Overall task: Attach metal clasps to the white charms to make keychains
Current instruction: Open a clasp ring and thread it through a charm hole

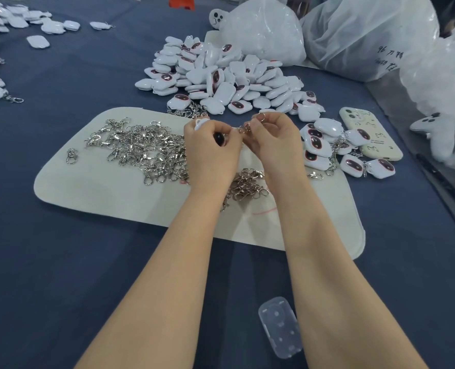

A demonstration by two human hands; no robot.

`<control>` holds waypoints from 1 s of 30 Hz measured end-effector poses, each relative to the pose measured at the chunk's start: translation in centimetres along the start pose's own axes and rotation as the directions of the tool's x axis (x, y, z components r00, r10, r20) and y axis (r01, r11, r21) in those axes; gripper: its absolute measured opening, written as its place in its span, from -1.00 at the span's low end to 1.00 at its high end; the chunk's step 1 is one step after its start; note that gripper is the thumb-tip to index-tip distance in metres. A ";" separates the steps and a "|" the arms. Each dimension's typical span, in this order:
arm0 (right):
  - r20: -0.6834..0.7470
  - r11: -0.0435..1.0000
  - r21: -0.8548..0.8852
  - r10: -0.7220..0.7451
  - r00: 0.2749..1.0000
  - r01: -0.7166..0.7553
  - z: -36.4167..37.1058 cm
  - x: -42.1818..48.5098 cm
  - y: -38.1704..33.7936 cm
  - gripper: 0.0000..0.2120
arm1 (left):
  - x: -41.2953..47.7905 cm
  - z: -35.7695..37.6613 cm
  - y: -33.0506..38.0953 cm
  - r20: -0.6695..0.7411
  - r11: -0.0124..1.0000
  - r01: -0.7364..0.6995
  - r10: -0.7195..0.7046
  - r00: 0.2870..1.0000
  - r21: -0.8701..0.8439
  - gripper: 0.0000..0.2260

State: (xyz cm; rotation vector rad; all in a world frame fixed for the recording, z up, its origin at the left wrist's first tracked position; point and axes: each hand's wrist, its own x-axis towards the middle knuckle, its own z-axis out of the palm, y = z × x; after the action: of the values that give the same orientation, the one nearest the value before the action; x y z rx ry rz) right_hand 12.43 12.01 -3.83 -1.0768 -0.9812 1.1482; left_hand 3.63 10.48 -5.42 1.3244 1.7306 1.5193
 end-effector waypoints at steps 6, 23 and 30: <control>-0.027 0.977 -0.179 -0.126 0.992 0.120 0.0 -0.2 0.1 -0.88 | -0.2 0.3 0.1 0.029 1.000 -0.011 0.011 0.999 -0.028 -0.91; 0.167 0.727 -0.603 -0.287 0.943 0.328 0.3 -0.8 0.4 -0.89 | 0.1 0.0 -0.1 -0.014 1.000 -0.018 0.019 1.000 0.021 -0.96; 0.181 0.746 -0.579 -0.277 0.944 0.330 0.2 -0.5 0.9 -0.93 | 0.3 -0.1 -0.4 -0.014 0.994 -0.054 0.056 0.998 0.090 -0.87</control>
State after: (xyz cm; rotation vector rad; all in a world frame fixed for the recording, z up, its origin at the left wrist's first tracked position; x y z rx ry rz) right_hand 12.01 11.65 -4.69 -1.3066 -1.5956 0.6103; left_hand 3.29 10.69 -5.66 1.4187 1.8057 1.5018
